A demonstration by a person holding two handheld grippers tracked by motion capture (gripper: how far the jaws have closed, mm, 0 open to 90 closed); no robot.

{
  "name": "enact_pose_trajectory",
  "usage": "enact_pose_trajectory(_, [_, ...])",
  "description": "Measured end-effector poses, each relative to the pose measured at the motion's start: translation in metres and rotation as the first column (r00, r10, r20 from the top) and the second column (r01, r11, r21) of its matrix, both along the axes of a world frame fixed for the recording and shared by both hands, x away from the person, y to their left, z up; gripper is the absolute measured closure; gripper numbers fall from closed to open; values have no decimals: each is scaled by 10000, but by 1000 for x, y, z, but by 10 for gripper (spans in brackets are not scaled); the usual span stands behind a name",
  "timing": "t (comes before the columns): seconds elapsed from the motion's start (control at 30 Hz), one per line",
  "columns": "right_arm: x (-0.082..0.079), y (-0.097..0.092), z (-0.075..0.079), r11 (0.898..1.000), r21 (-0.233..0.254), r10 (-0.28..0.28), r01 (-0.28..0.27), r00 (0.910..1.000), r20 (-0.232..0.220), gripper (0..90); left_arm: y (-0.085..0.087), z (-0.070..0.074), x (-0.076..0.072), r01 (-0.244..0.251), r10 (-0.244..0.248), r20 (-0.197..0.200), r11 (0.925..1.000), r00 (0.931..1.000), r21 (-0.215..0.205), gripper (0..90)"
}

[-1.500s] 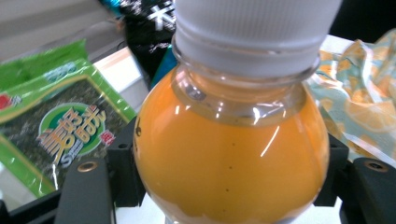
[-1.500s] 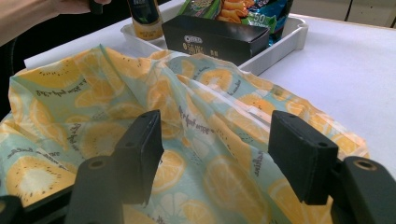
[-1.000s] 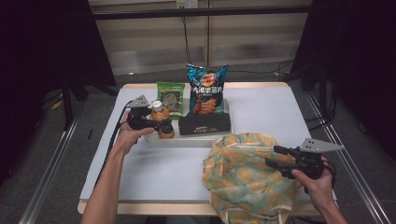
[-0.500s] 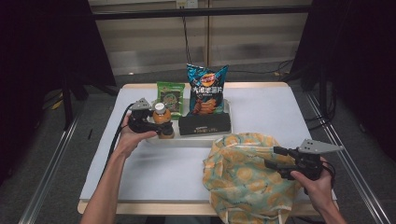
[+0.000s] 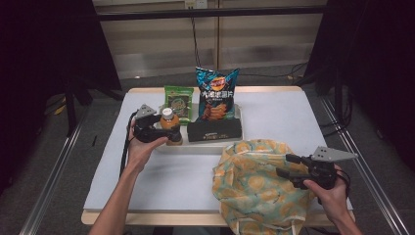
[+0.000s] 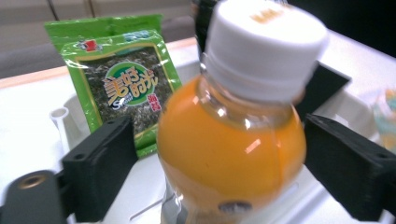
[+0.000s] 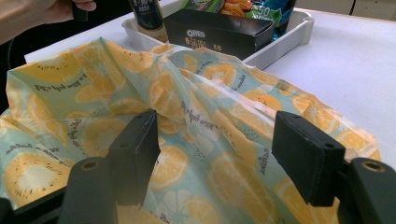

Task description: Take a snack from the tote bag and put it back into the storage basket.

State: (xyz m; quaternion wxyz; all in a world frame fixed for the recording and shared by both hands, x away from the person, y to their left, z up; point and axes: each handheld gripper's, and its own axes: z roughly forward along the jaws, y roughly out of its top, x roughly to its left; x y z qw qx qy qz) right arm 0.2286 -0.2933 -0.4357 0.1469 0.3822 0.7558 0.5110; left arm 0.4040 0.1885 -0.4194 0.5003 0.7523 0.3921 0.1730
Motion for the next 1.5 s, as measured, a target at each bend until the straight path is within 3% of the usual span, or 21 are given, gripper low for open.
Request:
enact_pose_trajectory(0.1, [0, 0, -1, 10000, 55, 1, -1, 10000, -77, 320, -3, -1, -2, -31, 31, -45, 10000, 10000, -86, 105])
enact_pose_trajectory(0.13, [0, 0, -2, 10000, 20, -5, 5, 10000, -72, 319, -6, -1, -3, -82, 83, -33, 9999, 10000, 66, 107])
enact_pose_trajectory(0.23, [0, 0, -3, 10000, 4, 8, -8, 9999, -120, 320, -12, -2, -4, -553, 554, -96, 9984, 9984, 88, 116])
enact_pose_trajectory(0.3, [0, 1, -3, 10000, -43, 41, -42, 10000, -79, 320, -14, -3, -4, -676, 675, -150, 9977, 9976, -25, 113])
enact_pose_trajectory(0.5, [0, 2, -3, 9999, -59, 118, -118, 9999, -54, 320, -20, -9, -4, -1028, 1033, -320, 9946, 9941, 168, 150])
enact_pose_trajectory(0.57, [0, 2, -3, 9999, -60, 117, -118, 9999, -76, 320, -21, -10, -4, -1063, 1063, -334, 9943, 9938, 19, 161])
enact_pose_trajectory(0.67, [-1, 1, -3, 9999, -80, 94, -94, 9999, -74, 320, -21, -12, -4, -1289, 1295, -426, 9915, 9907, 167, 200])
enact_pose_trajectory(0.77, [-1, 2, -3, 9999, -110, 86, -87, 9999, -60, 320, -22, -13, -5, -1416, 1425, -247, 9893, 9895, 356, 247])
enact_pose_trajectory(0.83, [-1, 3, -2, 9999, -131, 82, -83, 9999, -87, 319, -22, -14, -5, -1261, 1268, -206, 9916, 9917, 292, 294])
enact_pose_trajectory(0.97, [0, 5, -3, 9998, -160, 87, -89, 9999, -86, 320, -21, -12, -4, -1163, 1177, -283, 9921, 9926, 477, 300])
enact_pose_trajectory(1.23, [0, 3, -3, 9999, -156, 37, -38, 10000, -87, 319, -10, -7, 2, -385, 399, -324, 9983, 9987, 426, 304])
enact_pose_trajectory(1.37, [0, 1, -3, 9999, -152, -43, 41, 9999, -114, 319, -1, 0, 6, 302, -298, -240, 9994, 9993, 170, 303])
enact_pose_trajectory(1.5, [0, 1, -3, 9999, -164, 9, -10, 9999, -100, 319, 7, 4, 12, 905, -900, -264, 9957, 9956, 196, 304])
